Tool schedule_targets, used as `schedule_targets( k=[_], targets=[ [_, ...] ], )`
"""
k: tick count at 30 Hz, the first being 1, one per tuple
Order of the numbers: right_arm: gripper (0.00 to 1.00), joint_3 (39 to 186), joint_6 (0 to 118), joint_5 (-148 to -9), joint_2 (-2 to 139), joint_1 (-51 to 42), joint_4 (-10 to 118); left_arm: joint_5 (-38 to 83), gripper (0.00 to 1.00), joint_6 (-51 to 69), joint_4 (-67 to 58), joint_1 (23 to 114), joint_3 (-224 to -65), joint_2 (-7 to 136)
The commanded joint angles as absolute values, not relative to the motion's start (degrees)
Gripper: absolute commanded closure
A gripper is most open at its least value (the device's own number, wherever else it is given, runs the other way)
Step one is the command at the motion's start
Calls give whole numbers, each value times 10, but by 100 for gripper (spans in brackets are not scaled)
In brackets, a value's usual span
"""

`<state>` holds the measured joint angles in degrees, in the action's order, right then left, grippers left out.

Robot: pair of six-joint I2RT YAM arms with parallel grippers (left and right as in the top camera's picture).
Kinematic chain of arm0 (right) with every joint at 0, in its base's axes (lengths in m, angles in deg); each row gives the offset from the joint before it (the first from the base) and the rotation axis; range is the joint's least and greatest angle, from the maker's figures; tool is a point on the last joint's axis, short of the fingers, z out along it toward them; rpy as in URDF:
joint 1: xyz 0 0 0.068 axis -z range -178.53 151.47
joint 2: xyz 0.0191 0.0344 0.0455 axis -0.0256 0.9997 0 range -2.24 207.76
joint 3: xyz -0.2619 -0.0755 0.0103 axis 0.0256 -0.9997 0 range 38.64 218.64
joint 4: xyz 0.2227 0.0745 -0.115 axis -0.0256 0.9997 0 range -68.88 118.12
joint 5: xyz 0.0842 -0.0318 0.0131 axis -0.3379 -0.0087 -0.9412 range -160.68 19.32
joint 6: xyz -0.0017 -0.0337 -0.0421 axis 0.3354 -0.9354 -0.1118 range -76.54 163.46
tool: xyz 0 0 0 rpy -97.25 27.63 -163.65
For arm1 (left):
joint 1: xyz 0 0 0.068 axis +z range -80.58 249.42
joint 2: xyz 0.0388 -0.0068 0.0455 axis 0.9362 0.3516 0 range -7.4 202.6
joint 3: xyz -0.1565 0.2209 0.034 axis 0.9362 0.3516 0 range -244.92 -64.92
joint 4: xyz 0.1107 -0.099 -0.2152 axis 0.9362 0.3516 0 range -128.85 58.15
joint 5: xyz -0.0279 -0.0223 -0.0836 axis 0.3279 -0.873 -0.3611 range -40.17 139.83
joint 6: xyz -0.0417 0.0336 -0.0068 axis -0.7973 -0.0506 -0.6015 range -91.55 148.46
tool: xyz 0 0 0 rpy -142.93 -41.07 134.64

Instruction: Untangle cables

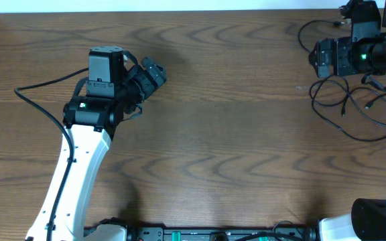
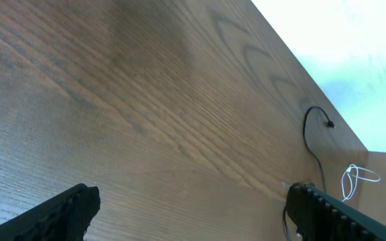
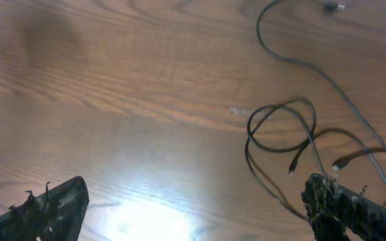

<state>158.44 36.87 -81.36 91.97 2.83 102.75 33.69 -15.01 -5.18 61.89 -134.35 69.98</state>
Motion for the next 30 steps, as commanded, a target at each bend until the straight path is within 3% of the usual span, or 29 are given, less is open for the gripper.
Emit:
schedule_targets(
  k=[1,8,30],
  targets=[
    [1,1577,345,-811,913,25,1005,345,4,-146,-50,620,-1355,702],
    [1,1454,346,-811,846,14,845,345,5,-146,-50,620,-1355,702],
    [1,718,345,-799,338,14,288,345,5,-146,-50,620,-1355,702]
  ],
)
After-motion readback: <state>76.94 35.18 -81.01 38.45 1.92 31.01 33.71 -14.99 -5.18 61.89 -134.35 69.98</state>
